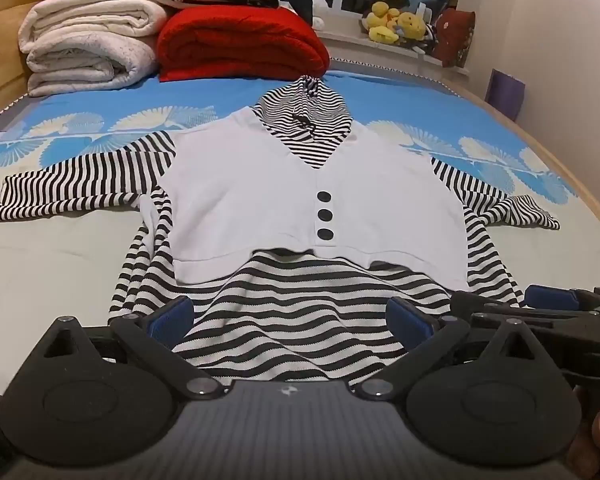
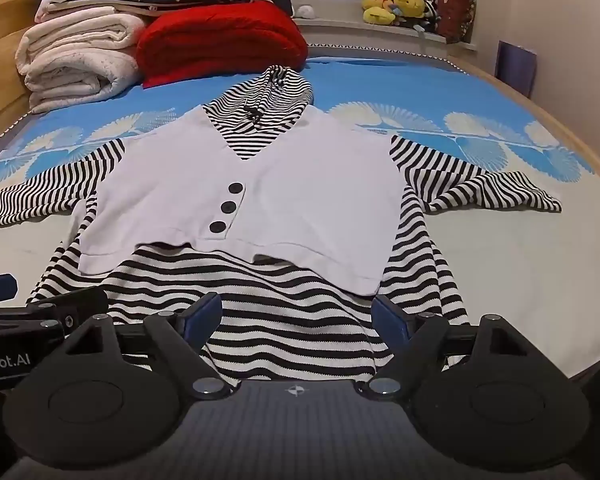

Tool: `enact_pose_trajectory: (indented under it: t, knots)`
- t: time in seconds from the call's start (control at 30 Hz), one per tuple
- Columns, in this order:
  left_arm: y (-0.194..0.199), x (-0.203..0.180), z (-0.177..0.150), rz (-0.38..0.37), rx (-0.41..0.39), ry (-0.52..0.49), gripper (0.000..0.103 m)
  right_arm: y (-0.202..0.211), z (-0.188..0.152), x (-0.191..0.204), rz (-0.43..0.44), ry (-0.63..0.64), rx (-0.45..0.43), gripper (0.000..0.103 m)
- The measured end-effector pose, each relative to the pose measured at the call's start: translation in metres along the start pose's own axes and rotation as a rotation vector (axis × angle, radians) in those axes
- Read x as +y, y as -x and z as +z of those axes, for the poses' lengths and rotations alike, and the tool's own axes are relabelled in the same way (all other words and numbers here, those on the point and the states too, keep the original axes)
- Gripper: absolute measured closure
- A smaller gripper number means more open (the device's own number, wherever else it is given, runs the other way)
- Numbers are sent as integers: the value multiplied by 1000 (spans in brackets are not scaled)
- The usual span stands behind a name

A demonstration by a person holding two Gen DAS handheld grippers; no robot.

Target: Fold small clothes

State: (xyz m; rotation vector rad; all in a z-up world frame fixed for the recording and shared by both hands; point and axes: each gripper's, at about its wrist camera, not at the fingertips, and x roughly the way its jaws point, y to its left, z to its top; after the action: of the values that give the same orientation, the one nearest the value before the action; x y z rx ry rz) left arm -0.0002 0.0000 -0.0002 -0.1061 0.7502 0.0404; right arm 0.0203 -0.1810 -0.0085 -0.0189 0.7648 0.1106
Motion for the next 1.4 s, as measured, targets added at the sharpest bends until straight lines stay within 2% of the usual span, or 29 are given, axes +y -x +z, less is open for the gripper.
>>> enact_pose_trajectory:
  t: [0.53, 0.7, 0.77, 0.87, 0.97, 1.0, 1.03, 1.07, 1.1, 1.13, 1.17, 1.2, 1.23, 1.27, 1.4]
  knots:
    - [-10, 2, -8, 9, 12, 12, 1, 8, 6, -7, -3, -5, 4, 20]
    - [-24, 22, 0, 100, 65, 88, 1, -26, 6, -47, -130, -107, 45, 20]
    - [-33, 40, 3, 132, 28, 114, 1, -43, 4, -65, -201, -146, 102, 21]
    - [-51, 60, 3, 205, 94, 145, 1, -68, -6, -86, -283, -196, 206, 23]
    - [-63, 82, -4, 276, 170, 180, 5, -88, -19, -100, -323, -227, 265, 28]
    - [-67, 87, -7, 289, 201, 195, 7, -94, -24, -104, -325, -245, 269, 30]
    - [-70, 92, -10, 301, 222, 209, 14, -98, -29, -109, -328, -260, 278, 38]
    - [-73, 97, -13, 309, 245, 226, 19, -101, -34, -112, -319, -276, 292, 49]
    - [-78, 103, -16, 304, 261, 249, 33, -103, -38, -117, -288, -292, 282, 55]
    - [-85, 107, -22, 297, 301, 273, 52, -103, -40, -118, -254, -298, 286, 67]
    - [-88, 114, -27, 274, 326, 302, 57, -102, -40, -117, -223, -288, 277, 81]
    - [-85, 117, -29, 246, 319, 332, 70, -100, -39, -115, -210, -276, 278, 86]
    - [-85, 116, -30, 218, 319, 334, 93, -99, -38, -116, -197, -267, 270, 95]
    - [-81, 111, -28, 191, 318, 317, 96, -99, -37, -119, -193, -273, 264, 96]
    - [-68, 90, -30, 162, 317, 241, 96, -95, -30, -149, -233, -339, 244, 98]
